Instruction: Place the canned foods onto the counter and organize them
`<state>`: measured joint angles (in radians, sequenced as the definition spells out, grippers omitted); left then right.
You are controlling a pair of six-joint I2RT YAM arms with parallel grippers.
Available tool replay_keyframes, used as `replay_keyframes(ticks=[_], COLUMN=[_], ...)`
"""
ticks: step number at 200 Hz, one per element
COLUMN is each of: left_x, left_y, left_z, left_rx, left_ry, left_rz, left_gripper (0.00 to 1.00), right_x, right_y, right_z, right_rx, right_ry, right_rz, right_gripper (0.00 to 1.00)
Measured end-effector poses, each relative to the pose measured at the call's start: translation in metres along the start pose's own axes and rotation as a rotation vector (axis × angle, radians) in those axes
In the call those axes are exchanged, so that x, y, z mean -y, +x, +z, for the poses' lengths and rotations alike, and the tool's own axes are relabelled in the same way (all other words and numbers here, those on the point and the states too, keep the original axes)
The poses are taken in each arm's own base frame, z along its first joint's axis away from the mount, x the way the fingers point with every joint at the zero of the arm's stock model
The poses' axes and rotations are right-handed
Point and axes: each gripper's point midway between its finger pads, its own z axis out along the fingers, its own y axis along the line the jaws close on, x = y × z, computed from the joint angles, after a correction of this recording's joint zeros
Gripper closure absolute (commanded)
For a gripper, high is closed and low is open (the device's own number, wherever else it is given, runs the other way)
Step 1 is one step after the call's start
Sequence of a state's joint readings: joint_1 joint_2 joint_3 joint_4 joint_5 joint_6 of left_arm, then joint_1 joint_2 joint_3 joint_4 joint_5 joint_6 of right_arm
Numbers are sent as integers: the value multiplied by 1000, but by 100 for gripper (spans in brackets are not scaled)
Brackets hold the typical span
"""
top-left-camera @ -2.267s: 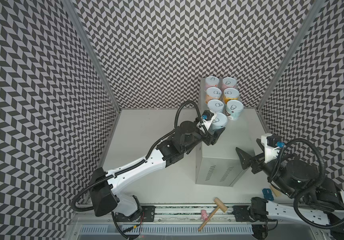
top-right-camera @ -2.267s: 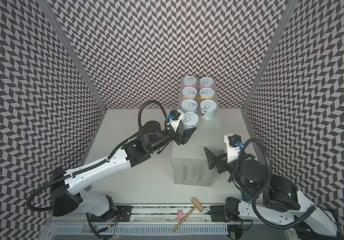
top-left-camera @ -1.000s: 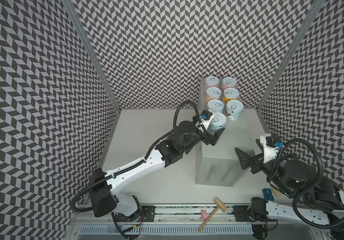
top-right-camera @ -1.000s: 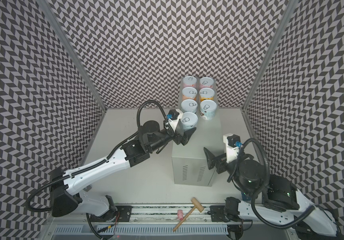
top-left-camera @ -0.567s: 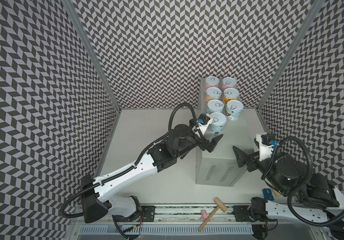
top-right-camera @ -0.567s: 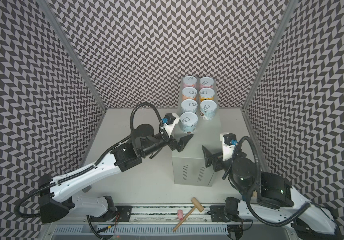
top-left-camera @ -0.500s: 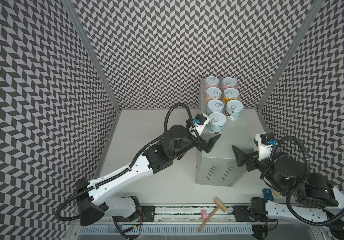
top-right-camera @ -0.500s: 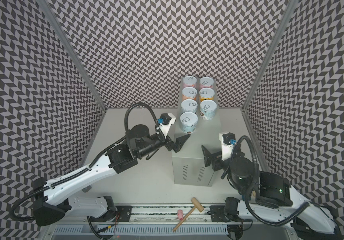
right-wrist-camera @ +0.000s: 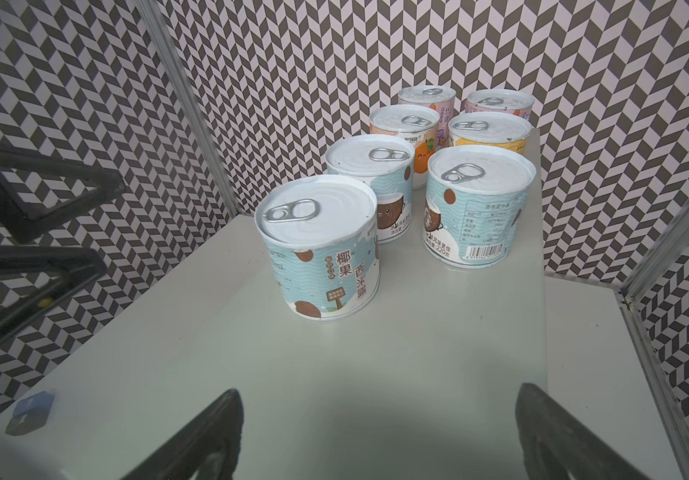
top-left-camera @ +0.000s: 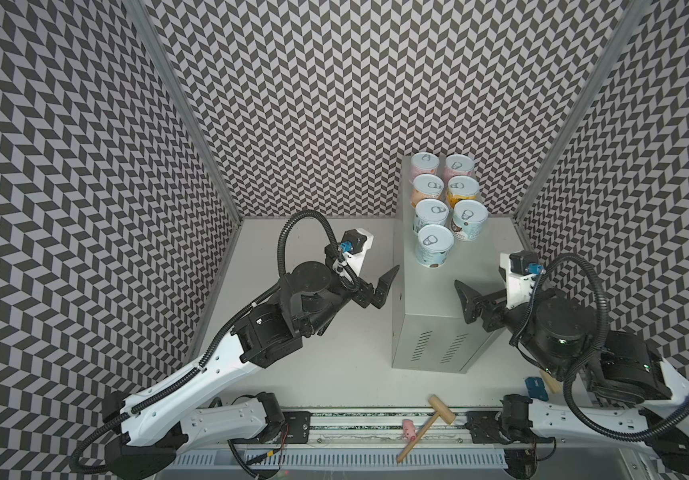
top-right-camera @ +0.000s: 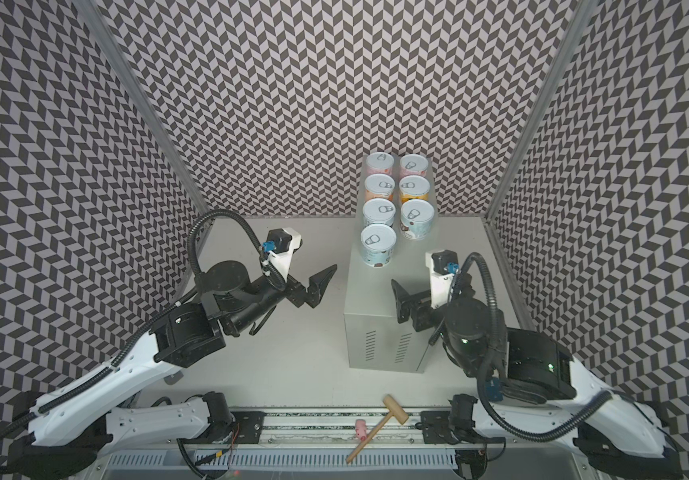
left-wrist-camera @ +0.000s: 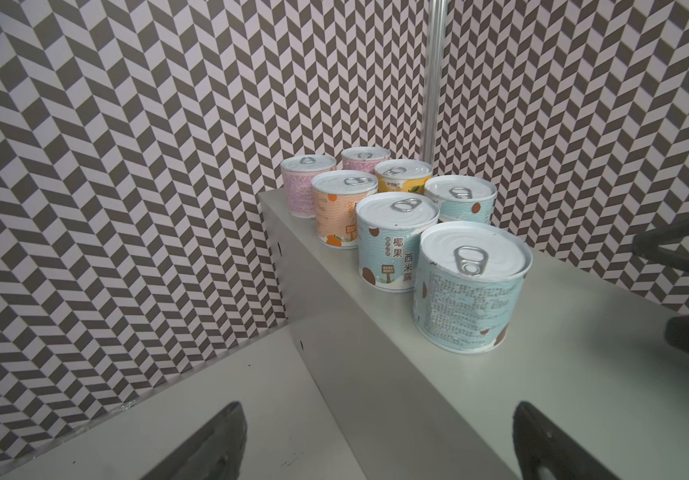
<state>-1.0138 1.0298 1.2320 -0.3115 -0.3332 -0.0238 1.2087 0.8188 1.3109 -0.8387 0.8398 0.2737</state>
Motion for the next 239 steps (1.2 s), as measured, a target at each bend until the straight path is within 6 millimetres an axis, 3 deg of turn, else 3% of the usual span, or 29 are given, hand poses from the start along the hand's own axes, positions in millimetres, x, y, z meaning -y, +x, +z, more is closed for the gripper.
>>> replay_keyframes(ticks=[40, 63, 82, 110, 169, 239], left_x=[-10, -19, -24, -27, -27, -27], left_y=[15, 25, 45, 58, 57, 26], left_z=[11, 32, 53, 66, 72, 83], left_rx=[-47, -81, -139, -171, -159, -102], left_ry=[-62, -109, -132, -138, -134, -140], left_rz=[5, -9, -13, -26, -39, -52], left_gripper=[0, 0, 0, 0, 0, 0], right_x=[-4, -5, -4, 1, 27, 42], right_y=[-3, -6, -8, -8, -8, 0], right_z=[3, 2, 1, -2, -16, -23], right_rx=[-6, -6, -2, -1, 14, 17], right_ry=[3, 2, 2, 9, 59, 84], right_rz=[0, 1, 6, 12, 55, 85], right_gripper=[1, 1, 1, 1, 1, 1])
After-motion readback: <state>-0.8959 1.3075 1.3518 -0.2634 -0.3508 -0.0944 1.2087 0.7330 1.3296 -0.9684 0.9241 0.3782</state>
